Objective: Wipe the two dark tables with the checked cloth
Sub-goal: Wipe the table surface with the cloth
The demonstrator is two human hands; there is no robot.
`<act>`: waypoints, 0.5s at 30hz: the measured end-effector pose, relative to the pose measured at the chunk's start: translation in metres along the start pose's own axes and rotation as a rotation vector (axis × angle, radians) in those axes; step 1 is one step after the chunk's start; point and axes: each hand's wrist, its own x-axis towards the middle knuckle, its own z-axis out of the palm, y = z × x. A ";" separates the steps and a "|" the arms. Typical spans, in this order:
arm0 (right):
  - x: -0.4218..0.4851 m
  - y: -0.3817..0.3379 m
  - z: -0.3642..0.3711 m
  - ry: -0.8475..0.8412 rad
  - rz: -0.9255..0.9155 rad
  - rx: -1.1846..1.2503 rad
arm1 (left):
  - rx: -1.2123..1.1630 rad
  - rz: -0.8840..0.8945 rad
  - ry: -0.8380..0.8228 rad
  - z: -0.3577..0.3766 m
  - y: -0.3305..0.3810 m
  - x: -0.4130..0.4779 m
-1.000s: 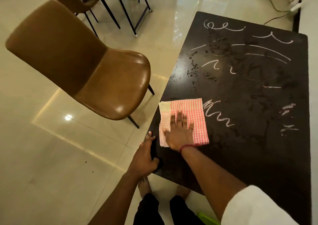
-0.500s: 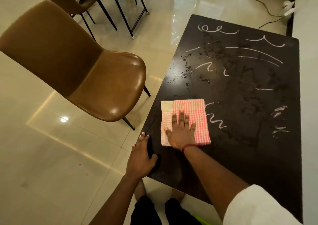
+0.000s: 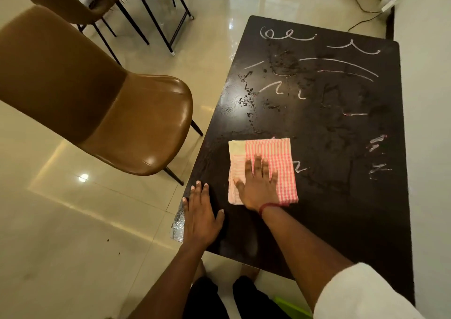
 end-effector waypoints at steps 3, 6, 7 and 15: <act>-0.022 -0.007 0.013 -0.010 -0.022 -0.044 | 0.033 0.013 -0.021 0.001 0.006 0.004; -0.011 -0.007 0.006 -0.036 -0.057 -0.061 | 0.062 0.044 -0.015 0.001 0.006 0.006; -0.004 -0.002 0.002 -0.034 -0.068 -0.059 | 0.076 0.059 -0.009 0.001 0.005 0.006; -0.011 0.051 -0.008 0.023 0.104 0.019 | 0.110 0.052 -0.129 -0.006 0.009 0.017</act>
